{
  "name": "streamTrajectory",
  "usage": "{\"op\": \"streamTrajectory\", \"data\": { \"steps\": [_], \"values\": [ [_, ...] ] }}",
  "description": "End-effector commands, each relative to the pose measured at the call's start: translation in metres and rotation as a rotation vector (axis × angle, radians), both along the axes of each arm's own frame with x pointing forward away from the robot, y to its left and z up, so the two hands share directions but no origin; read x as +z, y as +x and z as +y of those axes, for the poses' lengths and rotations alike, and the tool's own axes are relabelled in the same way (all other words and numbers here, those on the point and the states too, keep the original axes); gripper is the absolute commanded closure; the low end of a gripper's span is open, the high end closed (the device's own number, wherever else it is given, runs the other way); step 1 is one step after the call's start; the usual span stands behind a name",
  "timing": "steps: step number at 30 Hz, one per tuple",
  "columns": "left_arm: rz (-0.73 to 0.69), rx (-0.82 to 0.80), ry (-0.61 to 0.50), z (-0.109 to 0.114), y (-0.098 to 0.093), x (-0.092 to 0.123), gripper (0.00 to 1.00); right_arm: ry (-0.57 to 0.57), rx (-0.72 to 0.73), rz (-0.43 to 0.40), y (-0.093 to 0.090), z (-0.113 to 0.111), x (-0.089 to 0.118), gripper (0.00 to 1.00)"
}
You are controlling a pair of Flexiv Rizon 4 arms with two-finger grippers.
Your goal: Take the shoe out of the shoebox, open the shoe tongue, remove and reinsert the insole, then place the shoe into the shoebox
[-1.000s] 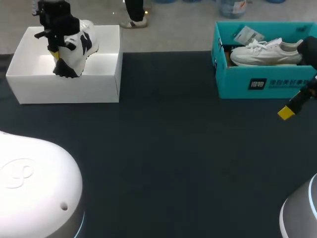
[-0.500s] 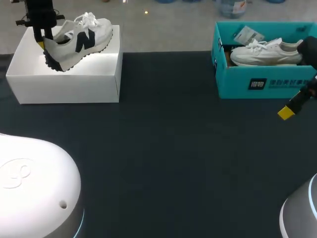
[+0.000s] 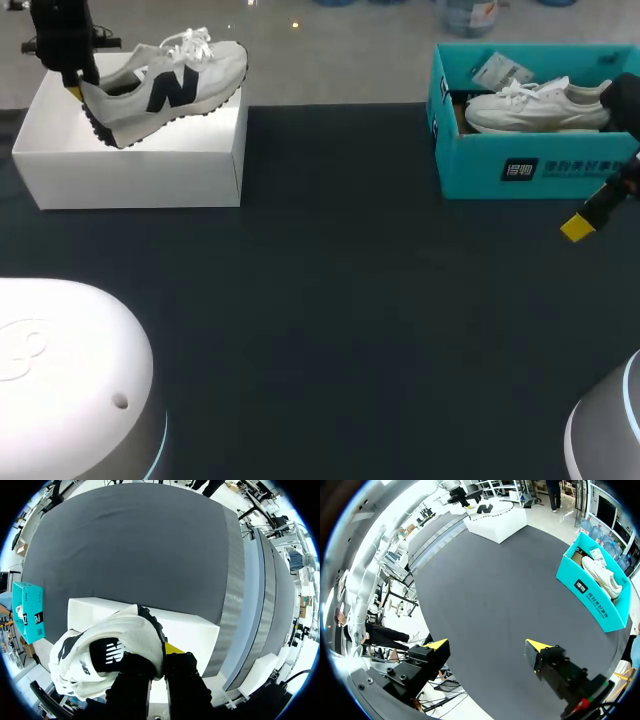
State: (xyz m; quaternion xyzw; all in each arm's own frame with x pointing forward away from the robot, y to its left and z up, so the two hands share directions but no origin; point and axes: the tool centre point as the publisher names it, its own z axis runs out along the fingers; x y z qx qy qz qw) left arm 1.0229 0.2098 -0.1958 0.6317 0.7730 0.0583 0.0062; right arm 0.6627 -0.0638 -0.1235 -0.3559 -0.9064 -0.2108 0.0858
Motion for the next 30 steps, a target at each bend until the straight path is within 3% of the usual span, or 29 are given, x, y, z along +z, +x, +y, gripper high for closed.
{"op": "streamTrajectory", "data": {
  "steps": [1, 9, 16, 21, 30],
  "values": [
    [-0.009, -0.001, -0.001, 0.001, -0.002, 0.001, 1.00, -0.003, 0.001, 0.005, 0.002, 0.001, 0.000, 0.00],
    [-0.057, -0.357, 0.104, 0.005, 0.005, 0.014, 1.00, -0.003, 0.001, 0.005, 0.002, 0.001, 0.000, 0.00],
    [-0.006, -0.622, 0.087, 0.034, 0.021, 0.028, 1.00, -0.003, 0.001, 0.005, 0.002, 0.001, 0.000, 0.00],
    [0.000, -0.680, 0.146, 0.055, 0.030, 0.028, 1.00, -0.003, 0.001, 0.005, 0.002, 0.001, 0.000, 0.00],
    [0.003, -0.624, 0.177, 0.079, 0.053, 0.021, 1.00, -0.003, 0.001, 0.005, 0.002, 0.001, 0.000, 0.00]
  ]
}}
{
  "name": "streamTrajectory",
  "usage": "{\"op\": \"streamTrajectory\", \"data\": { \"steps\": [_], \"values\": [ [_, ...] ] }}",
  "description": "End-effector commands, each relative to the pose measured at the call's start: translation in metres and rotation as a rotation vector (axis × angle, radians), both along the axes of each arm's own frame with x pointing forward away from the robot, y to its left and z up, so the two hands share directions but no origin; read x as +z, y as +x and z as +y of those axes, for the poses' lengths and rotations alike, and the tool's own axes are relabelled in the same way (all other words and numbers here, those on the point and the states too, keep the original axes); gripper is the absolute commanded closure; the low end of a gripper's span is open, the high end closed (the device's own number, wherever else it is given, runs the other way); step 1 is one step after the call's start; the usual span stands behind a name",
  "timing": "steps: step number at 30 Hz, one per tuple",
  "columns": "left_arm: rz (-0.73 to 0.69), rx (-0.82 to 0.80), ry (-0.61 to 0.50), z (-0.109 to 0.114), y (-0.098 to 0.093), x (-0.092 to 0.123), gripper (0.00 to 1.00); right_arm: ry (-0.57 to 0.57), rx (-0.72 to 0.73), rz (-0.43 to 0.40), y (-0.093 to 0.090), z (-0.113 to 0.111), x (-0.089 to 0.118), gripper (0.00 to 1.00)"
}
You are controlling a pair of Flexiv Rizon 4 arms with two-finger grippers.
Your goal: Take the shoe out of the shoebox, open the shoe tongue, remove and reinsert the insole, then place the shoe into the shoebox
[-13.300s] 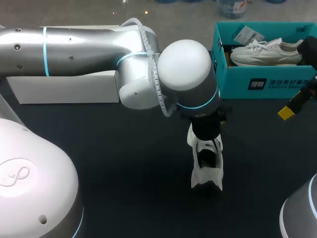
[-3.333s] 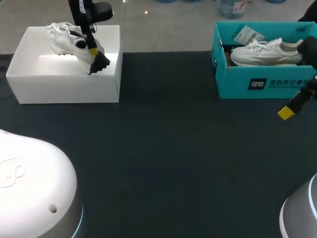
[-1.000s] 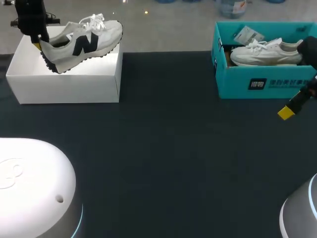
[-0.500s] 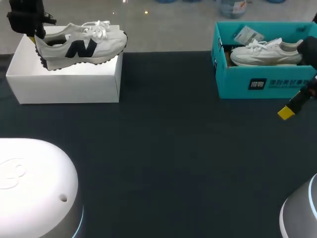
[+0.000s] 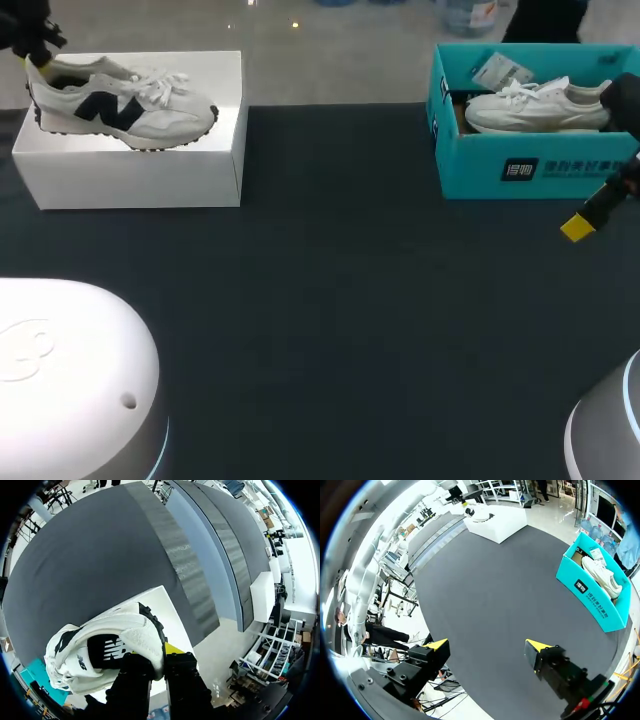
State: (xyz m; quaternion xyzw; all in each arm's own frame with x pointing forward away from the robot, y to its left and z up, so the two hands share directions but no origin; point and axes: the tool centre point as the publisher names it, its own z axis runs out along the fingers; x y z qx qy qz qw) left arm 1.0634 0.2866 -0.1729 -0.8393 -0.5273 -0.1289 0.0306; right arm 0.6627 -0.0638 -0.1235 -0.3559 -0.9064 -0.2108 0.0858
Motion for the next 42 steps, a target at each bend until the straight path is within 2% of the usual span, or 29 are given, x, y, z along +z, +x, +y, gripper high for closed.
{"op": "streamTrajectory", "data": {
  "steps": [1, 14, 17, 34, 42],
  "values": [
    [0.008, 0.029, -0.009, 0.002, 0.013, -0.002, 1.00, -0.003, 0.001, 0.005, 0.002, 0.001, 0.000, 0.00],
    [0.002, 0.080, -0.040, -0.004, 0.019, -0.004, 1.00, -0.003, 0.001, 0.005, 0.002, 0.001, 0.000, 0.00],
    [-0.013, 0.137, -0.028, -0.003, 0.021, -0.006, 1.00, -0.003, 0.001, 0.005, 0.002, 0.001, 0.000, 0.00],
    [-0.007, 0.108, -0.036, -0.007, 0.022, -0.010, 1.00, -0.003, 0.001, 0.005, 0.002, 0.001, 0.000, 0.00],
    [-0.006, 0.089, -0.052, -0.004, 0.024, -0.032, 1.00, -0.003, 0.001, 0.005, 0.002, 0.001, 0.000, 0.00]
  ]
}}
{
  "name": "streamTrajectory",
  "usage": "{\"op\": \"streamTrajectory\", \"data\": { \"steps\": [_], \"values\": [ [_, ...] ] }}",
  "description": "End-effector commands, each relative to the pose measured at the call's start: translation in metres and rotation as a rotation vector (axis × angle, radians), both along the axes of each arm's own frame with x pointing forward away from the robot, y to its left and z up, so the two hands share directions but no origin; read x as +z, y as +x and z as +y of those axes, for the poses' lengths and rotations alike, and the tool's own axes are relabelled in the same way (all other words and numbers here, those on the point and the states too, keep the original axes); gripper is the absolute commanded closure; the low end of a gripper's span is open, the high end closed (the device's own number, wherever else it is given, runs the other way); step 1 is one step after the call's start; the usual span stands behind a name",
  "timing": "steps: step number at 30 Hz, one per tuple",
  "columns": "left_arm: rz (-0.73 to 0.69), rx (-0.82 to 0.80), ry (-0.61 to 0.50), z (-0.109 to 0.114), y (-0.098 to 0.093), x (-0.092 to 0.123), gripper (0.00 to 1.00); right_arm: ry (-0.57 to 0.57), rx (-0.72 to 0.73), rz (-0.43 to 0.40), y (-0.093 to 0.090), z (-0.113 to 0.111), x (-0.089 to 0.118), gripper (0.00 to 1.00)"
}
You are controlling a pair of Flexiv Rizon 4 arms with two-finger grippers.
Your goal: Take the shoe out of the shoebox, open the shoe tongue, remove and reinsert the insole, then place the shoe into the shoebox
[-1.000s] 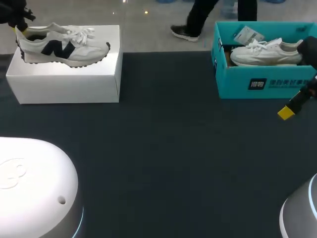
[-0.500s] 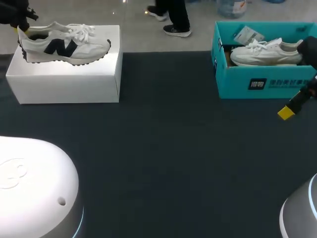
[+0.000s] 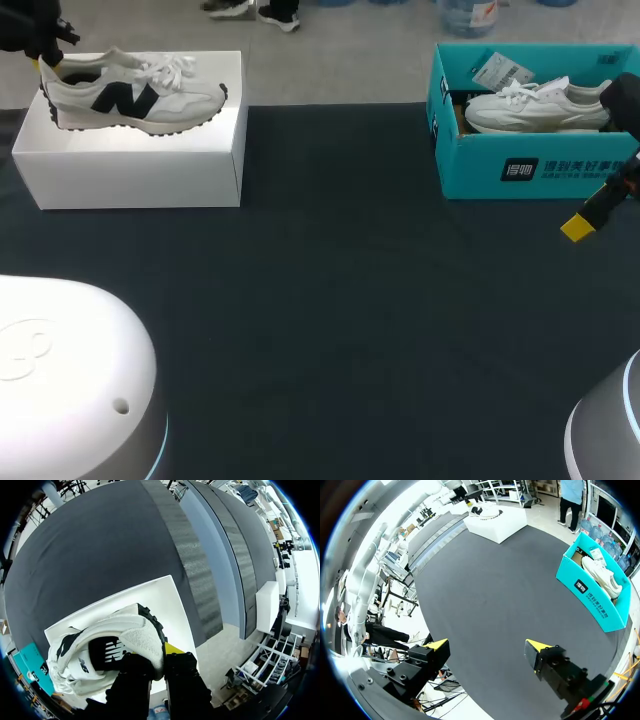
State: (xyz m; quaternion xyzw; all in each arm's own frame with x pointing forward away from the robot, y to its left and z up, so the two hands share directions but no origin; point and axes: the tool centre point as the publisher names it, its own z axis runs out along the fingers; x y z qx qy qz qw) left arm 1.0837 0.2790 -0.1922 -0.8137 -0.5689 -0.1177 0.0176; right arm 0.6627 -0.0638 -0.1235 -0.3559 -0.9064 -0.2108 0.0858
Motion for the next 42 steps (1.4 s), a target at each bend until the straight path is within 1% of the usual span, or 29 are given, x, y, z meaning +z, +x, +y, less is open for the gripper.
{"op": "streamTrajectory", "data": {
  "steps": [1, 10, 18, 25, 33, 42],
  "values": [
    [-0.001, -0.005, -0.010, 0.004, 0.005, -0.016, 1.00, -0.003, 0.001, 0.005, 0.002, 0.001, 0.000, 0.00],
    [0.020, -0.007, -0.018, 0.008, 0.009, -0.047, 1.00, -0.003, 0.001, 0.005, 0.002, 0.001, 0.000, 0.00],
    [0.019, -0.026, -0.056, 0.004, 0.014, -0.057, 1.00, -0.003, 0.001, 0.005, 0.002, 0.001, 0.000, 0.00],
    [0.024, -0.052, -0.046, 0.006, 0.011, -0.074, 1.00, -0.003, 0.001, 0.005, 0.002, 0.001, 0.000, 0.00],
    [0.041, -0.056, -0.030, 0.007, 0.010, -0.099, 1.00, -0.003, 0.001, 0.005, 0.002, 0.001, 0.000, 0.00],
    [0.063, -0.072, -0.018, 0.007, 0.009, -0.131, 1.00, -0.003, 0.001, 0.005, 0.002, 0.001, 0.000, 0.00]
  ]
}}
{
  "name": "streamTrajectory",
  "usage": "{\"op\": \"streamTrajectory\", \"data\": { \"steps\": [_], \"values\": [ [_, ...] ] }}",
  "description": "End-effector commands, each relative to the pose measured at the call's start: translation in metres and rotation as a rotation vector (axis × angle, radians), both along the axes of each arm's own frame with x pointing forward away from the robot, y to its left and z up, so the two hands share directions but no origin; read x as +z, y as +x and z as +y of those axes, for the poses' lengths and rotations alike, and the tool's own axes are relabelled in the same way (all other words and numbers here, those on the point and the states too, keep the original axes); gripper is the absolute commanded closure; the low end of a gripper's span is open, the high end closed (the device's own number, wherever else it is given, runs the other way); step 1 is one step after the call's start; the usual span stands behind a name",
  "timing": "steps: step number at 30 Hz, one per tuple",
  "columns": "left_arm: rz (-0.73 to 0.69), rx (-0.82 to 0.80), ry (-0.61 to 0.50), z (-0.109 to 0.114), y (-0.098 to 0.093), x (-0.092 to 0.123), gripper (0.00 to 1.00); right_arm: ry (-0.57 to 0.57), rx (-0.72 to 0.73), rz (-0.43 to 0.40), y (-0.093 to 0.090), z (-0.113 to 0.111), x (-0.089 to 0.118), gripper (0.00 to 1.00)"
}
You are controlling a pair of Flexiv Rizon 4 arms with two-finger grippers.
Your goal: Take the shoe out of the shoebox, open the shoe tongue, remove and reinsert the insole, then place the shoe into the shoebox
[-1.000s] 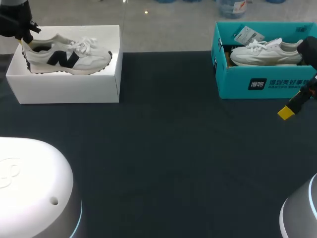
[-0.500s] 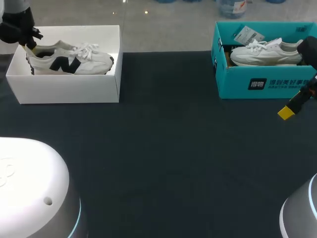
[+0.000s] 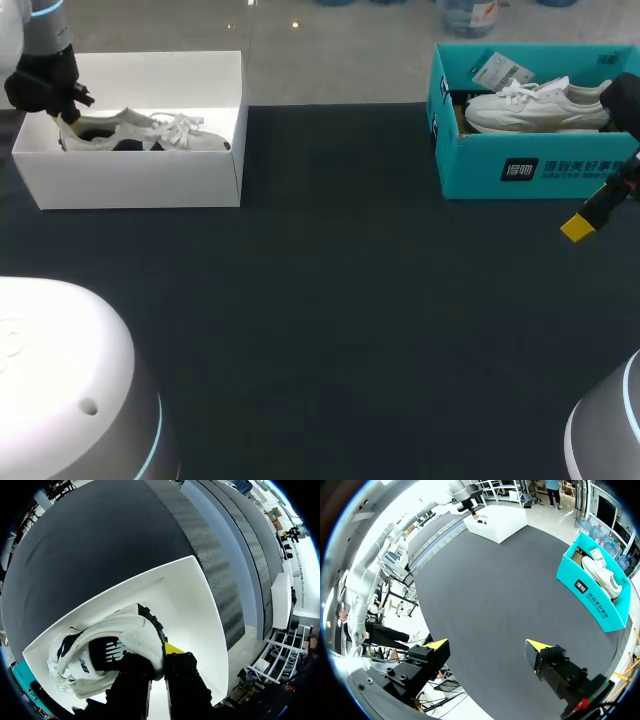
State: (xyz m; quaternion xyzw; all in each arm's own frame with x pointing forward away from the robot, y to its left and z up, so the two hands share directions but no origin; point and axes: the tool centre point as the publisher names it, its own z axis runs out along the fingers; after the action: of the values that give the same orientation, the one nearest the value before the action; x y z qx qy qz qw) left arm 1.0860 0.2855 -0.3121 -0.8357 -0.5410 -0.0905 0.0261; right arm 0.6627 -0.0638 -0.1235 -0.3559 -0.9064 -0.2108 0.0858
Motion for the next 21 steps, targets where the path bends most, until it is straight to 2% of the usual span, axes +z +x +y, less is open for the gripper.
{"op": "streamTrajectory", "data": {
  "steps": [1, 6, 11, 21],
  "values": [
    [0.001, -0.007, -0.012, 0.001, 0.006, -0.015, 1.00, -0.003, 0.001, 0.005, 0.002, 0.001, 0.000, 0.00],
    [-0.020, -0.024, -0.063, 0.005, 0.006, -0.029, 1.00, -0.003, 0.001, 0.005, 0.002, 0.001, 0.000, 0.00],
    [-0.017, -0.027, -0.061, 0.006, 0.005, -0.041, 1.00, -0.003, 0.001, 0.005, 0.002, 0.001, 0.000, 0.00],
    [-0.021, -0.020, -0.034, 0.006, 0.008, -0.041, 1.00, -0.003, 0.001, 0.005, 0.002, 0.001, 0.000, 0.00]
  ]
}}
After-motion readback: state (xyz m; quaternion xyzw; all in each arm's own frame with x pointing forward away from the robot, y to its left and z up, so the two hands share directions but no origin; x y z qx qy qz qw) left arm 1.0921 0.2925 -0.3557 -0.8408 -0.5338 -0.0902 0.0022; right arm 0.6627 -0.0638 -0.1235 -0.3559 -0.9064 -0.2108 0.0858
